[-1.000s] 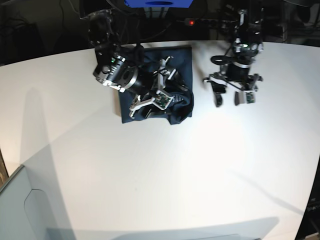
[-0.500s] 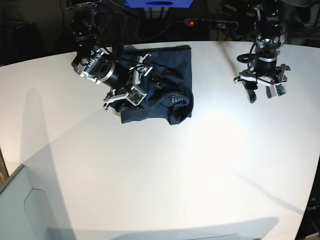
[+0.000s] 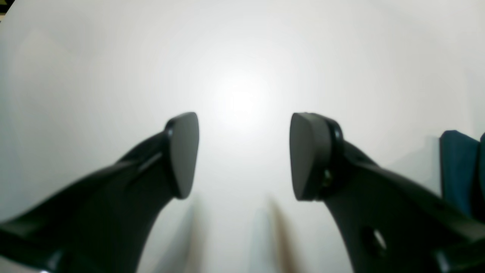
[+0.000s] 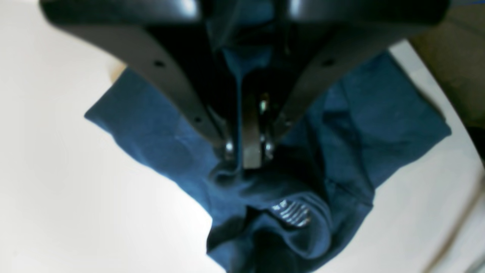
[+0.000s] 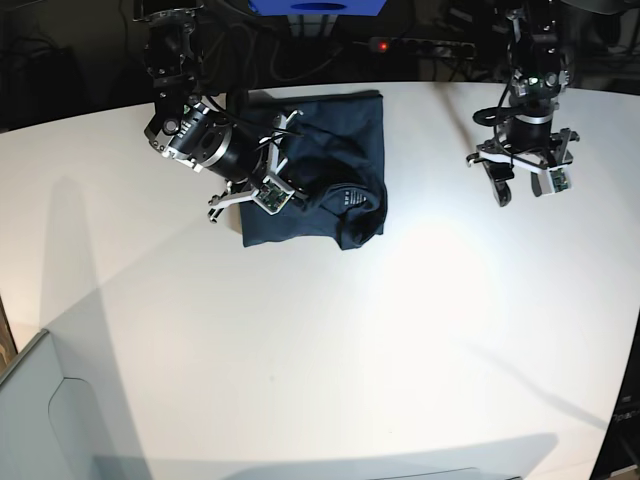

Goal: Fold the T-shirt properly
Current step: 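Smooth and square the folded shirt with the right gripper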

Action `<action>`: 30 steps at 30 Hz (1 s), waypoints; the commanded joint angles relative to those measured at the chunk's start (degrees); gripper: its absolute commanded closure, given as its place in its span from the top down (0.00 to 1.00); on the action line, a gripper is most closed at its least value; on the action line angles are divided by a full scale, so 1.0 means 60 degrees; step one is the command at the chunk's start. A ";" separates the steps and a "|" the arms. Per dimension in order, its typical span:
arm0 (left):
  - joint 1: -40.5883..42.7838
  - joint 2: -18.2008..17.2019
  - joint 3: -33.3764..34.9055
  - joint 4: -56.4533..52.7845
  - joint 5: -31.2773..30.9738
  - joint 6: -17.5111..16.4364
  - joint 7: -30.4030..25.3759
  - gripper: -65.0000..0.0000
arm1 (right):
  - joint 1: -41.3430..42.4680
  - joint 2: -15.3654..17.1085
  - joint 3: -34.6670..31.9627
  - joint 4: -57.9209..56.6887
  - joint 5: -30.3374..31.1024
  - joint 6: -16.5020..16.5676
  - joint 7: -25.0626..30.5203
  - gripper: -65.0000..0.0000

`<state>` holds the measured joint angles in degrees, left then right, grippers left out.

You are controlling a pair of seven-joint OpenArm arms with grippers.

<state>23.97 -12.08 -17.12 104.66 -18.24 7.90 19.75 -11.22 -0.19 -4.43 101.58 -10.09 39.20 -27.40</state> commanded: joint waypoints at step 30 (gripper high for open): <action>-0.0016 -0.0090 -0.0054 0.0205 0.0000 -0.0020 -0.0207 0.56 | -0.1067 0.0434 -0.2508 0.1304 0.0179 0.0133 0.0237 0.62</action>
<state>23.81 -12.19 -17.12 104.68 -18.26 7.90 19.75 -18.13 2.70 -19.46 108.05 -10.46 39.29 -27.90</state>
